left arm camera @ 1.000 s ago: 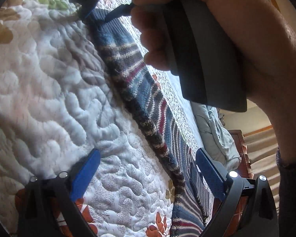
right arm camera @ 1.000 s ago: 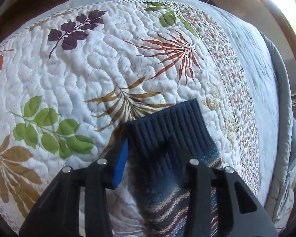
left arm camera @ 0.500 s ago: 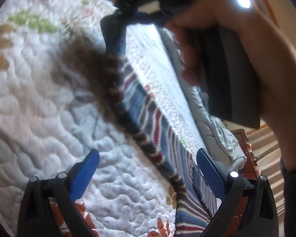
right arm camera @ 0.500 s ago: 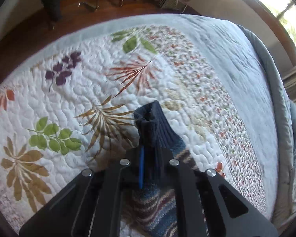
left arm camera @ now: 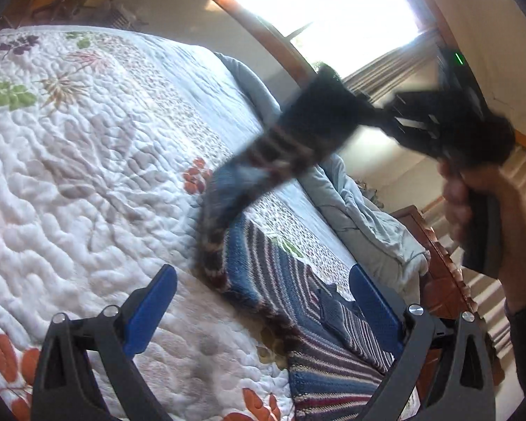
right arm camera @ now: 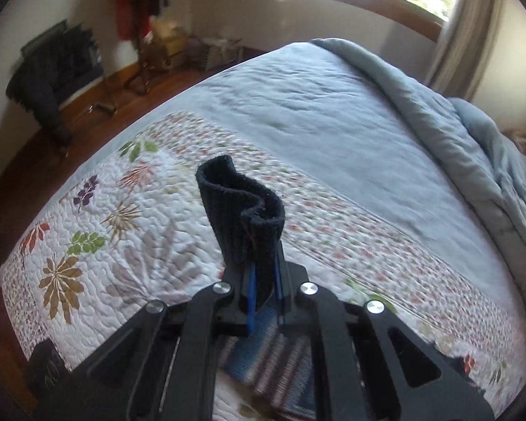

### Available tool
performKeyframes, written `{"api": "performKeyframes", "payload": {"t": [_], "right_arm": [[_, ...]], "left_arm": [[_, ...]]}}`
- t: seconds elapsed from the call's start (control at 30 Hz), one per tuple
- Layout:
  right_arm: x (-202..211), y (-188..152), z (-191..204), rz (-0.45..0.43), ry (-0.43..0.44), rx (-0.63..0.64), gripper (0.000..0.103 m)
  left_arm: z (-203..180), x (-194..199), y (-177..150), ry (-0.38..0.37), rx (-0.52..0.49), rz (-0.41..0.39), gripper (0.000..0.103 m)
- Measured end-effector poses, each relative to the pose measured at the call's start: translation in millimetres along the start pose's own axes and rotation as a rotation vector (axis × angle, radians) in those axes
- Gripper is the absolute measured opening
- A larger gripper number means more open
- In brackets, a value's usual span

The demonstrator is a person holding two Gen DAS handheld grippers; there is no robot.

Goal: Fold small clothes
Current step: 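Carry the second sleeve across the sweater body and lower it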

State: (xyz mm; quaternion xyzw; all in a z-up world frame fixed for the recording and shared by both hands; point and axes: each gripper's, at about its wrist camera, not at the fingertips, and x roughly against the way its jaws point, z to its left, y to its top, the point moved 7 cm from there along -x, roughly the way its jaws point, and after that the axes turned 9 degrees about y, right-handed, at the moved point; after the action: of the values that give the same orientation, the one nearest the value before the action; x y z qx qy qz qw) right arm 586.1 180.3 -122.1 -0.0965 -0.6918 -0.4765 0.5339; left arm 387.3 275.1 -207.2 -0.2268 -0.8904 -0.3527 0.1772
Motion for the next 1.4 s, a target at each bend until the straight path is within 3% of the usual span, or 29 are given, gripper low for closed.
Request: {"api": "performKeyframes", "payload": {"t": [0.23,0.5,0.63,0.83,0.97,1.17,1.27,1.37,1.4], "right_arm": [[58.3,-73.4,-108.2,-0.043,-0.012,-0.173,0.007],[60.9,-161.6,-183.1,-0.073,0.047,-0.35,0.007],[47.4,-213.8,-213.8,-0.098,0.115,-0.481,0.007],[27.6,-284.4,-258.2,-0.133,0.249,-0.686,0.008],[12.3,-323.3,-271.6,-0.132,0.351,-0.797,0.009],[2.5,-351.6,-282.0,-0.139,0.518,-0.891,0.029],[12.4,-350.1,-294.2,-0.171,0.55,-0.919,0.043],[13.7,-349.6,-303.5,-0.171,0.58,-0.955,0.047],[11.9,-349.1,-305.6,-0.163,0.6,-0.972,0.053]], "left_arm": [[-37.5,-12.9,-24.7,-0.016,-0.105,0.034,0.099],[-63.9,-29.6,-46.9,-0.001,-0.192,0.08,0.099],[-82.3,-34.0,-50.1,0.011,-0.268,0.069,0.099],[-95.7,-43.8,-57.8,-0.019,-0.276,0.1,0.099],[-103.7,-48.0,-62.9,0.001,-0.307,0.106,0.099],[-115.5,-59.2,-58.8,-0.02,-0.297,0.174,0.099],[-125.1,-67.8,-45.1,-0.041,-0.293,0.213,0.099],[-133.8,-78.1,-24.9,-0.079,-0.241,0.257,0.099],[-135.9,-82.2,-19.5,-0.078,-0.238,0.264,0.099]]}}
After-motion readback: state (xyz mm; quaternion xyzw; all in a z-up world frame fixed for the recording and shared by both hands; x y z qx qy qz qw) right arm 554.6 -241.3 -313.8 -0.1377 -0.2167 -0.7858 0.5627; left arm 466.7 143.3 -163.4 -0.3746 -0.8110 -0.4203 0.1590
